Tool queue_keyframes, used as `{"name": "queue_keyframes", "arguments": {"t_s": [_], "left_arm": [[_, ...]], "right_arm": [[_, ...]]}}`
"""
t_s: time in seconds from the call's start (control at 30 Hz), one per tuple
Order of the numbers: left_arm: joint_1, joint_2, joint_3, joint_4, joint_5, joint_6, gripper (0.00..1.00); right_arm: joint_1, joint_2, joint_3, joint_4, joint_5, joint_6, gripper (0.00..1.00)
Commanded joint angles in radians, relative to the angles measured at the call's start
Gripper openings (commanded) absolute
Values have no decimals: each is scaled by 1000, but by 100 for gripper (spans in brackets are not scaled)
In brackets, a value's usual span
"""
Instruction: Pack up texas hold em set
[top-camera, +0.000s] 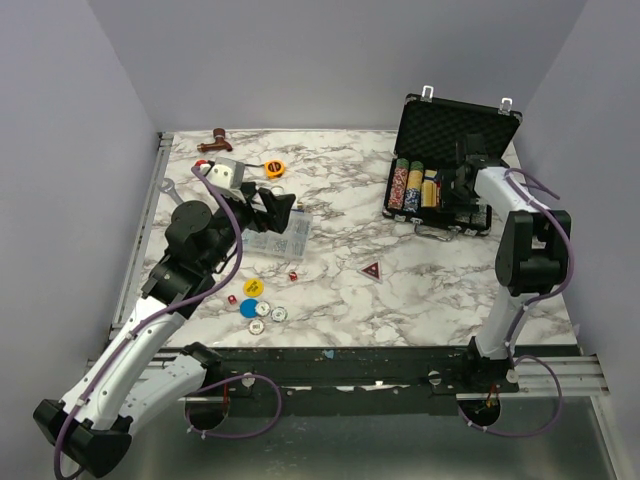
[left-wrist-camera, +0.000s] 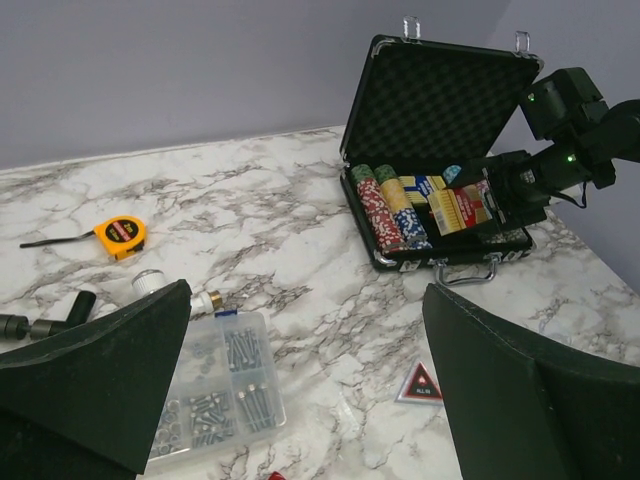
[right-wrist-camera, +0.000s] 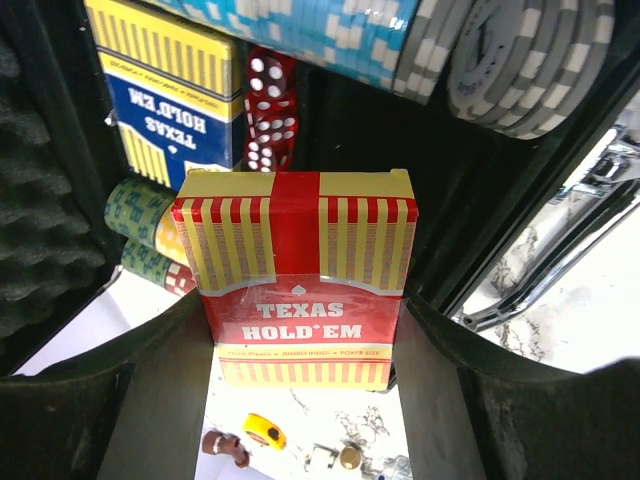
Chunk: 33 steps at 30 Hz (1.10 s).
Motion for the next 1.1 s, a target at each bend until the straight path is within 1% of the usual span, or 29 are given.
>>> {"name": "queue_keyframes", "arguments": {"t_s": [0.0, 0.03, 0.07, 0.13, 0.17, 0.2, 0.23, 0.3, 0.4, 0.43, 0.47, 0.5, 0.53, 0.57, 0.6, 0.63, 0.67, 0.8, 0.87, 1.0, 1.07], "left_arm": [[-14, -1, 1, 11, -34, 15, 99], [-16, -1, 1, 10, -35, 16, 99], [-19, 0, 1, 11, -37, 17, 99], [-22, 0, 1, 9, -39, 19, 99], [-24, 0, 2, 9, -39, 20, 99], [-25, 0, 1, 9, -39, 22, 99], [-27, 0, 1, 8, -39, 23, 99], [-28, 2, 1, 8, -44, 26, 99], [-30, 5, 1, 7, -54, 31, 99], [-30, 6, 1, 7, -54, 34, 99], [-29, 7, 3, 7, -54, 34, 99], [-30, 9, 4, 5, -54, 34, 99], [-30, 11, 4, 4, -54, 34, 99], [-30, 12, 5, 4, -53, 33, 99], [-33, 15, 4, 4, -51, 31, 99], [-34, 18, 4, 4, -49, 30, 99], [-36, 19, 6, 4, -47, 29, 99], [-38, 25, 0, 10, -39, 22, 99], [-38, 26, 0, 10, -40, 22, 99], [-38, 29, 0, 8, -48, 25, 99], [-38, 30, 1, 8, -48, 25, 99]], "right_arm": [[-2, 28, 14, -53, 39, 18, 51], [-2, 31, 15, -58, 39, 23, 51], [-1, 32, 16, -60, 37, 27, 55], [-1, 36, 14, -56, 32, 28, 64], [-1, 37, 17, -58, 23, 28, 74], [-2, 36, 20, -59, 10, 22, 80], [-2, 33, 21, -58, -11, 12, 85], [-1, 16, 20, -46, -36, -29, 92], [0, -27, 1, -33, -30, -145, 96], [0, -45, -18, 6, -33, -210, 96], [-2, -54, -46, 92, -60, -329, 95], [-4, -55, -49, 140, -70, -424, 92], [-2, -48, -38, 173, -83, -542, 92], [-3, -35, -28, 242, -138, -659, 89], [-1, -19, -10, 261, -162, -753, 87], [1, -4, 1, 284, -159, -795, 87], [1, 3, -10, 344, -191, -856, 87], [3, 14, -31, 508, -212, -937, 86], [3, 44, 0, 536, -280, -973, 85], [17, 115, 96, 459, -302, -1047, 84], [18, 120, 80, 468, -350, -1049, 84]]}}
